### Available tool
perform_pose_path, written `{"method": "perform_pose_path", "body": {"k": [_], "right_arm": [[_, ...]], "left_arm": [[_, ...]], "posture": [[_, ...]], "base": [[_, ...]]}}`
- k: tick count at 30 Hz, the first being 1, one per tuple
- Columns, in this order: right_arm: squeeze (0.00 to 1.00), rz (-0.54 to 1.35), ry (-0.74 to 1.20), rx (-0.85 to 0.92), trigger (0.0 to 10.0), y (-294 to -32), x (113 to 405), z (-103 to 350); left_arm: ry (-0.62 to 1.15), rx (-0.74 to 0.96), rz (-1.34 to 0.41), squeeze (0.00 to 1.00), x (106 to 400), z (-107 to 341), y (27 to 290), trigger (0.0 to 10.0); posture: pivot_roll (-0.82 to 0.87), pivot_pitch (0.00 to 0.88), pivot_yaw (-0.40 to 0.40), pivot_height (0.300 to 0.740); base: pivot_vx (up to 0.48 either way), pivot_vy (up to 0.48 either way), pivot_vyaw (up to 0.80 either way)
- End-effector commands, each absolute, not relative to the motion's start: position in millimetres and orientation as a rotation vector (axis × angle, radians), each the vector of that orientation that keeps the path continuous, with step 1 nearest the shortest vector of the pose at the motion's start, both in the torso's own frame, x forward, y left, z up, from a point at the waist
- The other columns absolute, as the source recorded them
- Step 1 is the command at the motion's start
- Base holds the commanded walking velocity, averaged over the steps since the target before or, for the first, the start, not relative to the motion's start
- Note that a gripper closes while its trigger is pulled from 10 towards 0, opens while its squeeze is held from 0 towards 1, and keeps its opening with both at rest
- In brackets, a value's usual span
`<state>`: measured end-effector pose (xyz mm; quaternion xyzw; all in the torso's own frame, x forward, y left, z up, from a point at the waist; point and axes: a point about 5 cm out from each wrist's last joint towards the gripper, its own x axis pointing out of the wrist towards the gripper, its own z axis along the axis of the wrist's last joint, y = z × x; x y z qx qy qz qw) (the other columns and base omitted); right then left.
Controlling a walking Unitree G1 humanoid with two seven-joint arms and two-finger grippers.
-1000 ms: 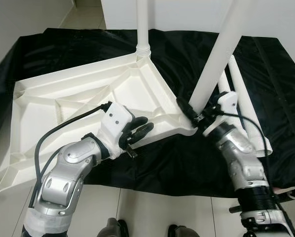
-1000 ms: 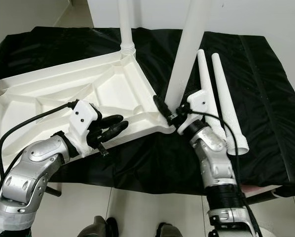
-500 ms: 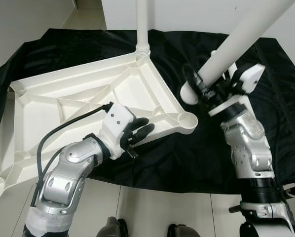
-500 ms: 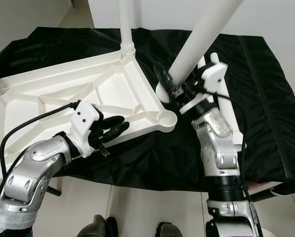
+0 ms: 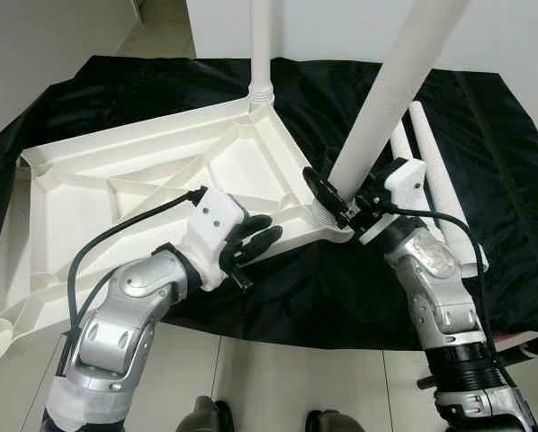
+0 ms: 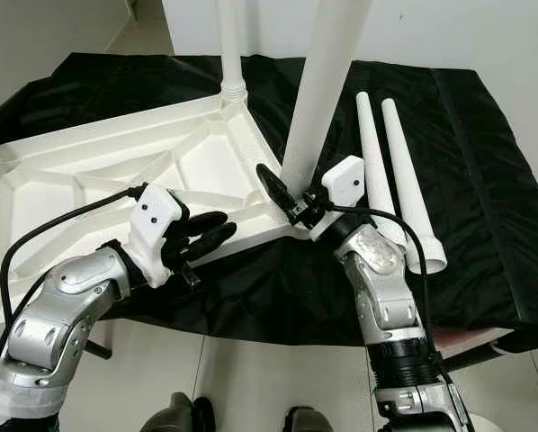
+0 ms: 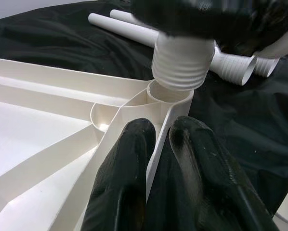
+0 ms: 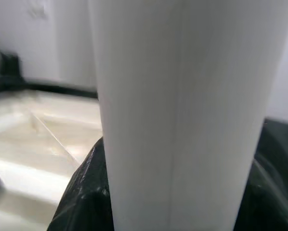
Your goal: Building children table
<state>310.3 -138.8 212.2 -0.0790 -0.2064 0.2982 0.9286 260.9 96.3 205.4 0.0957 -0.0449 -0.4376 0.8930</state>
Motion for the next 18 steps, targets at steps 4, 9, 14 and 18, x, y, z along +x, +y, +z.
{"method": "perform_pose_path", "body": {"k": [4, 9, 14, 18], "right_arm": [[0.00, 0.520, -0.361, -0.233, 10.0, -140.3, 321.6, 198.6], [0.00, 0.572, -0.325, -0.217, 10.0, -137.8, 318.7, 196.3], [0.00, 0.575, -0.303, -0.220, 10.0, -143.9, 319.1, 196.2], [0.00, 0.543, -0.345, -0.284, 10.0, -152.1, 321.3, 200.8]], "left_arm": [[-0.107, 0.197, -0.904, 0.00, 261.3, 205.9, 89.1, 10.0], [-0.132, 0.175, -0.918, 0.00, 263.2, 212.2, 84.1, 10.0], [-0.144, 0.174, -0.922, 0.00, 265.1, 215.2, 83.7, 10.0], [-0.164, 0.165, -0.925, 0.00, 269.6, 220.9, 84.2, 10.0]], "posture": [[-0.11, 0.128, 0.052, 0.740], [-0.11, 0.132, 0.049, 0.740], [-0.11, 0.135, 0.050, 0.740], [-0.12, 0.141, 0.051, 0.740]], "base": [[0.000, 0.000, 0.00], [0.000, 0.000, 0.00], [0.000, 0.000, 0.00], [0.000, 0.000, 0.00]]}}
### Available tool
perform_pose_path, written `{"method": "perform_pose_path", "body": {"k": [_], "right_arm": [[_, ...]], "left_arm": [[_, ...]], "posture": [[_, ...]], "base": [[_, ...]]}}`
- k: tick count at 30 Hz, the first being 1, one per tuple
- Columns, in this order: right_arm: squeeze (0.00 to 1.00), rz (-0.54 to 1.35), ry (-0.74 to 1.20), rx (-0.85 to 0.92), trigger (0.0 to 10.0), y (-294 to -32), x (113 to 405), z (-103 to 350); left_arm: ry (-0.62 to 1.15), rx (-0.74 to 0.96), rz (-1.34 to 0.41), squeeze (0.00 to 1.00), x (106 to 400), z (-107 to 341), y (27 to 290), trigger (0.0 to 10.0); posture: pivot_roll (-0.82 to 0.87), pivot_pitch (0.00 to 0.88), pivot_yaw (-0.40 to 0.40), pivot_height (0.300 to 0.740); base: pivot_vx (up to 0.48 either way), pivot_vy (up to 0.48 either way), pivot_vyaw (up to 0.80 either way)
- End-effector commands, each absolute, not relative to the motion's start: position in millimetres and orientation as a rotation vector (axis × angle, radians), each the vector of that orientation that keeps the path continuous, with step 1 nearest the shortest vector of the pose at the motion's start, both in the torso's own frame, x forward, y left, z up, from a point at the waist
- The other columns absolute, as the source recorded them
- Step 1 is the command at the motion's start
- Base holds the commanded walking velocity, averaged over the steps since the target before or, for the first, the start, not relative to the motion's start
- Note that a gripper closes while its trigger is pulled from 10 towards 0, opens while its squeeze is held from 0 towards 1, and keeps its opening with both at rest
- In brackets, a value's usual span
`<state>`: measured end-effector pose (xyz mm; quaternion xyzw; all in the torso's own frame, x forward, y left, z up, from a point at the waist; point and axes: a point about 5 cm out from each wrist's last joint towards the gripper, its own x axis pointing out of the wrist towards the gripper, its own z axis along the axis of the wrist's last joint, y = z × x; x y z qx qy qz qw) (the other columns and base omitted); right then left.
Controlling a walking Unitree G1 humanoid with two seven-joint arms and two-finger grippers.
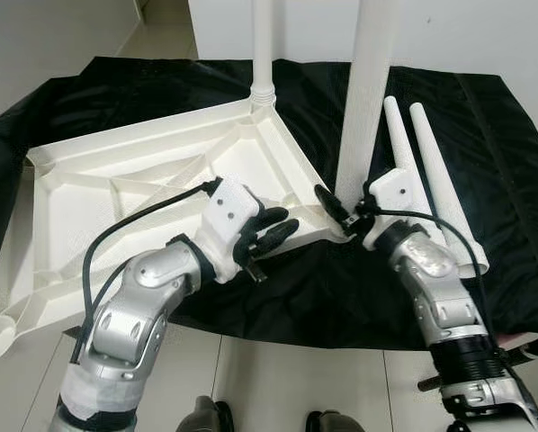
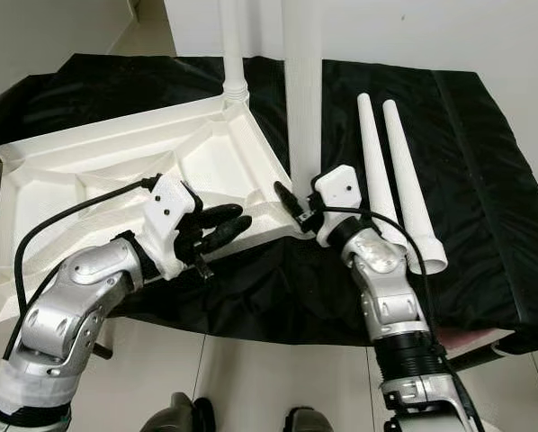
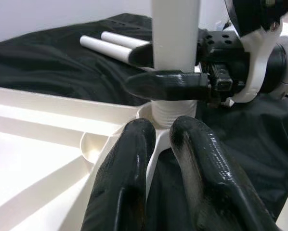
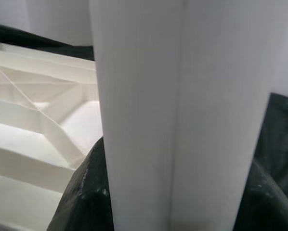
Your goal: Building children table
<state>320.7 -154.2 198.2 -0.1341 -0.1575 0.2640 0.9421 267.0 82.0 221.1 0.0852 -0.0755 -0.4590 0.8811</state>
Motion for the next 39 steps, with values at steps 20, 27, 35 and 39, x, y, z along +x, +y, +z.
{"method": "perform_pose_path", "body": {"k": [20, 27, 35, 39], "right_arm": [[0.00, 0.748, -0.326, -0.279, 10.0, -146.6, 307.6, 207.1], [0.00, 0.840, -0.300, -0.257, 10.0, -142.9, 303.1, 208.9], [0.00, 0.905, -0.273, -0.243, 10.0, -140.1, 299.1, 209.1], [0.00, 0.995, -0.237, -0.222, 10.0, -138.9, 291.2, 209.7]], "left_arm": [[-0.316, 0.071, -1.059, 1.00, 271.3, 266.2, 72.4, 10.0], [-0.376, 0.073, -1.034, 1.00, 277.5, 282.2, 71.0, 10.0], [-0.407, 0.051, -1.072, 0.00, 276.3, 296.4, 69.1, 10.0], [-0.377, 0.005, -1.192, 0.00, 267.0, 302.1, 63.6, 10.0]], "posture": [[-0.13, 0.123, 0.047, 0.740], [-0.13, 0.109, 0.050, 0.740], [-0.13, 0.101, 0.055, 0.740], [-0.14, 0.089, 0.062, 0.740]], "base": [[0.000, 0.000, 0.00], [0.000, 0.000, 0.00], [0.000, 0.000, 0.00], [0.000, 0.000, 0.00]]}}
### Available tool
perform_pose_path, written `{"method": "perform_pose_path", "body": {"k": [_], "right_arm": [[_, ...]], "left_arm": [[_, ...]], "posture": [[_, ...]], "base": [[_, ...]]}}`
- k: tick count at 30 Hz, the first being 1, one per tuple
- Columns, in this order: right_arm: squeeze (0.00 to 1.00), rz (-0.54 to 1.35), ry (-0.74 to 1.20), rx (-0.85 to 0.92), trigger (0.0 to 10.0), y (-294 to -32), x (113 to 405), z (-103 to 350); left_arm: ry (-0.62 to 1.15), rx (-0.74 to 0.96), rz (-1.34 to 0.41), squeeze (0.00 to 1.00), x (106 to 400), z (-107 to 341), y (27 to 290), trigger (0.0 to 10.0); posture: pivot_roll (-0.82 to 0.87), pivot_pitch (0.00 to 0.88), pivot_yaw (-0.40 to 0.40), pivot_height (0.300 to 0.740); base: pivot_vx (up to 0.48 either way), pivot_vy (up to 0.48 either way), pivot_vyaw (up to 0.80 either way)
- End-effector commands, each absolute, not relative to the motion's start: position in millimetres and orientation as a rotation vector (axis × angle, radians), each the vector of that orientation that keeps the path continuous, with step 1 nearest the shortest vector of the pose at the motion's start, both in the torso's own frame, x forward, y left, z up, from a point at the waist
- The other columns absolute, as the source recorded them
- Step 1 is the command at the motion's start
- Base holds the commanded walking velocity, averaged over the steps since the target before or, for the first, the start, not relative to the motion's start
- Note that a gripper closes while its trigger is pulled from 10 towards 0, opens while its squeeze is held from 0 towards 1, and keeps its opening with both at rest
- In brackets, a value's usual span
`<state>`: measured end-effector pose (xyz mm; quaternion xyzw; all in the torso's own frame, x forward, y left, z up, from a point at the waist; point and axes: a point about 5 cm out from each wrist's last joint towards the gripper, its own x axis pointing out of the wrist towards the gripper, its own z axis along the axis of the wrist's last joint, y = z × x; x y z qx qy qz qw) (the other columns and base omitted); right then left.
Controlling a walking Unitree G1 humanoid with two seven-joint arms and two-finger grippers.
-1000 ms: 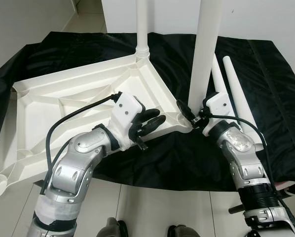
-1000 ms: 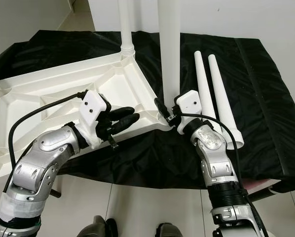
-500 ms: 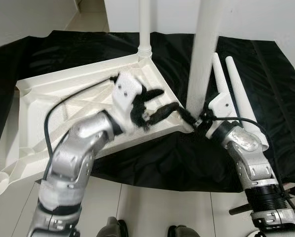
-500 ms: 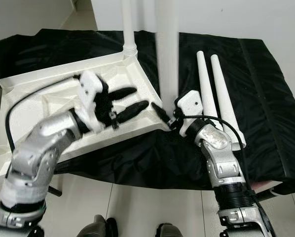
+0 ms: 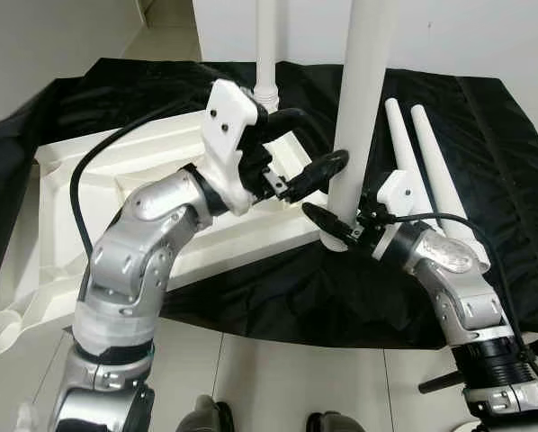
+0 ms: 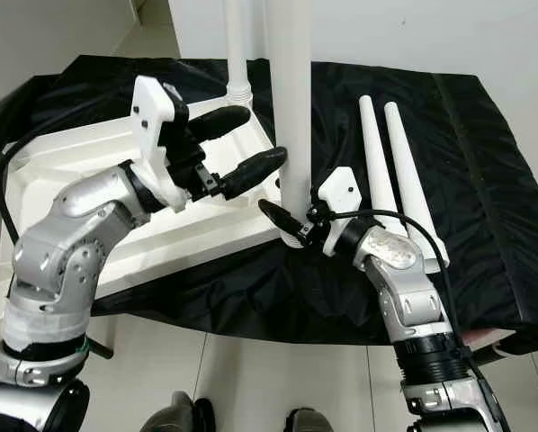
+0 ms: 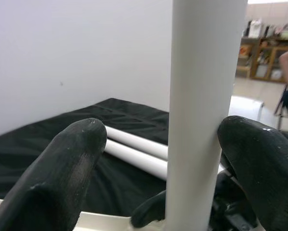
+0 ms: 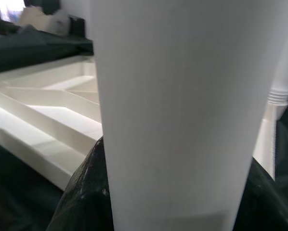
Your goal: Building children table
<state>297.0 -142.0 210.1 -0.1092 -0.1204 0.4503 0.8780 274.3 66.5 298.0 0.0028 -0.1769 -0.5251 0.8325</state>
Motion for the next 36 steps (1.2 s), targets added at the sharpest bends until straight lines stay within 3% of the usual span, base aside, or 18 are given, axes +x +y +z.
{"method": "perform_pose_path", "body": {"k": [1, 6, 9, 24, 25, 26, 27, 28, 36], "right_arm": [[0.00, 0.995, -0.237, -0.222, 10.0, -138.9, 291.2, 209.7], [0.00, 1.047, -0.209, -0.217, 10.0, -138.5, 286.6, 208.6], [0.00, 1.122, -0.159, -0.223, 10.0, -136.6, 279.6, 203.1], [0.00, 1.199, -0.080, -0.226, 10.0, -132.9, 269.5, 194.0], [0.00, 1.203, -0.072, -0.225, 10.0, -132.6, 268.7, 193.3], [0.00, 1.205, -0.068, -0.222, 10.0, -132.3, 268.1, 192.9], [0.00, 1.205, -0.068, -0.222, 10.0, -132.3, 268.1, 192.9], [0.00, 1.207, -0.062, -0.218, 10.0, -132.2, 267.5, 192.7], [0.00, 1.233, -0.048, -0.228, 10.0, -132.1, 265.3, 196.9]], "left_arm": [[-0.377, 0.005, -1.192, 0.00, 267.0, 302.1, 63.6, 10.0], [-0.361, -0.016, -1.217, 0.00, 265.0, 303.0, 61.2, 10.0], [-0.342, -0.121, -1.291, 0.00, 261.2, 307.8, 58.5, 10.0], [-0.325, -0.175, -1.403, 0.00, 252.0, 311.8, 61.3, 10.0], [-0.317, -0.178, -1.417, 0.00, 251.3, 311.0, 61.9, 9.4], [-0.319, -0.179, -1.419, 0.00, 251.6, 311.0, 62.6, 3.8], [-0.319, -0.179, -1.419, 0.00, 251.6, 311.0, 62.6, 3.8], [-0.316, -0.186, -1.421, 0.00, 251.9, 311.2, 63.3, 0.0], [-0.304, -0.174, -1.448, 0.00, 252.0, 312.8, 61.9, 0.0]], "posture": [[-0.14, 0.089, 0.062, 0.740], [-0.14, 0.088, 0.063, 0.740], [-0.14, 0.078, 0.066, 0.740], [-0.14, 0.078, 0.071, 0.740], [-0.15, 0.079, 0.072, 0.740], [-0.15, 0.082, 0.071, 0.740], [-0.15, 0.082, 0.071, 0.740], [-0.15, 0.084, 0.071, 0.740], [-0.17, 0.076, 0.067, 0.740]], "base": [[0.000, 0.000, 0.00], [0.000, 0.000, 0.00], [0.000, 0.000, 0.00], [0.000, 0.000, 0.00], [0.000, 0.000, 0.00], [0.000, 0.000, 0.00], [0.000, 0.000, 0.00], [0.000, 0.000, 0.00], [0.000, 0.000, 0.00]]}}
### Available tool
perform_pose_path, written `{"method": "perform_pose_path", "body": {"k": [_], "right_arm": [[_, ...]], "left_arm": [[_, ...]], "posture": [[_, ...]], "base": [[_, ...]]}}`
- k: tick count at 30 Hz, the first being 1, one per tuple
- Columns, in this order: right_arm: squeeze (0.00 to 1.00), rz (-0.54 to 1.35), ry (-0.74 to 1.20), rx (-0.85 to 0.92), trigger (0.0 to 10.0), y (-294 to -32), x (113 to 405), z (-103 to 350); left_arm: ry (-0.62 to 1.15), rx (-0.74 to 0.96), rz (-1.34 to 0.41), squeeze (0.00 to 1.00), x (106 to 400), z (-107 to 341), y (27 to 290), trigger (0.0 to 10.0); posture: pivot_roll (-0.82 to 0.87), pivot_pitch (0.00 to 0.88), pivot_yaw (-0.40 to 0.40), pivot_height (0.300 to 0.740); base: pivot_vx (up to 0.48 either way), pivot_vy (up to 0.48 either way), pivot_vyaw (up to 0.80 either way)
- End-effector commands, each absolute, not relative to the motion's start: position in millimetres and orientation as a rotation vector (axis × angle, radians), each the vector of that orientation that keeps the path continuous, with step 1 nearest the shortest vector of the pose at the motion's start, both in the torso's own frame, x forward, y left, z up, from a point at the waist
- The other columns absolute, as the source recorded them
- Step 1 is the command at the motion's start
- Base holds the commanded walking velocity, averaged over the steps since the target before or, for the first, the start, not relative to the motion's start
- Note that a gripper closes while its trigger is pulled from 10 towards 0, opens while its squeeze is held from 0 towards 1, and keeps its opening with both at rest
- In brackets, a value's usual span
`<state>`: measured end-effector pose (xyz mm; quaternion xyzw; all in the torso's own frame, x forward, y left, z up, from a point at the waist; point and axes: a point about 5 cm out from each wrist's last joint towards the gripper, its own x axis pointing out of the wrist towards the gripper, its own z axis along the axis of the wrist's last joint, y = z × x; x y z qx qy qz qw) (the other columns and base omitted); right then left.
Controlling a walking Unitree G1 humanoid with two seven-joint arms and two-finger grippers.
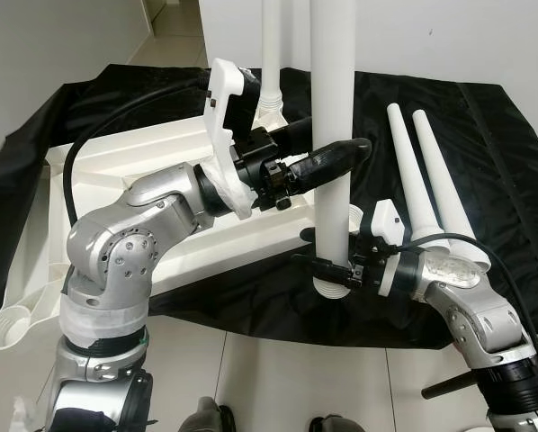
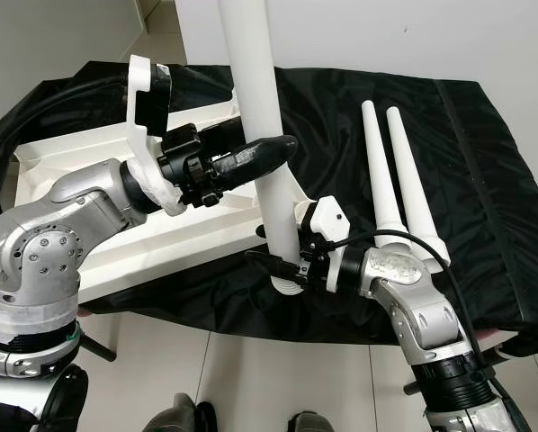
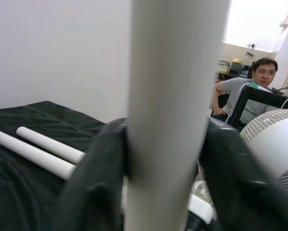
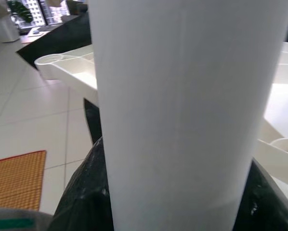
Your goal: Building children table
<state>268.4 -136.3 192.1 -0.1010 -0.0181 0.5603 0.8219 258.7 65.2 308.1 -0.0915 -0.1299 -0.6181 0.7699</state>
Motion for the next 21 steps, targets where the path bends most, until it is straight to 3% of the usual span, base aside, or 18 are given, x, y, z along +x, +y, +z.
{"method": "perform_pose_path", "body": {"k": [1, 11, 12, 15, 16, 17, 21], "right_arm": [[0.00, 1.233, -0.048, -0.228, 10.0, -132.1, 265.3, 196.9], [0.00, 1.227, -0.080, -0.276, 10.0, -133.7, 272.9, 207.6], [0.00, 1.195, -0.103, -0.267, 10.0, -134.6, 278.4, 211.3], [0.00, 1.153, -0.131, -0.244, 10.0, -134.6, 285.4, 215.9], [0.79, 1.107, -0.158, -0.210, 10.0, -134.0, 291.0, 221.2], [1.00, 1.077, -0.183, -0.182, 10.0, -133.6, 294.3, 225.4], [1.00, 1.044, -0.215, -0.159, 10.0, -132.6, 295.4, 227.9]], "left_arm": [[-0.304, -0.174, -1.448, 0.00, 252.0, 312.8, 61.9, 0.0], [-0.334, -0.144, -1.435, 0.00, 252.6, 317.4, 63.7, 0.0], [-0.333, -0.125, -1.395, 0.00, 256.8, 319.0, 63.8, 10.0], [-0.326, -0.116, -1.350, 0.00, 262.4, 321.4, 63.8, 10.0], [-0.318, -0.098, -1.304, 0.00, 266.3, 324.6, 64.2, 10.0], [-0.309, -0.079, -1.276, 0.00, 268.7, 327.1, 64.2, 10.0], [-0.266, -0.003, -1.223, 0.00, 274.7, 328.4, 63.0, 10.0]], "posture": [[-0.17, 0.076, 0.067, 0.740], [-0.17, 0.042, 0.052, 0.740], [-0.17, 0.018, 0.053, 0.740], [-0.17, 0.017, 0.052, 0.740], [-0.17, 0.015, 0.056, 0.740], [-0.17, 0.015, 0.056, 0.740], [-0.17, 0.000, 0.073, 0.740]], "base": [[0.000, 0.000, 0.00], [0.000, 0.000, 0.00], [0.000, 0.000, 0.00], [0.000, 0.000, 0.00], [0.000, 0.000, 0.00], [0.000, 0.000, 0.00], [0.000, 0.000, 0.00]]}}
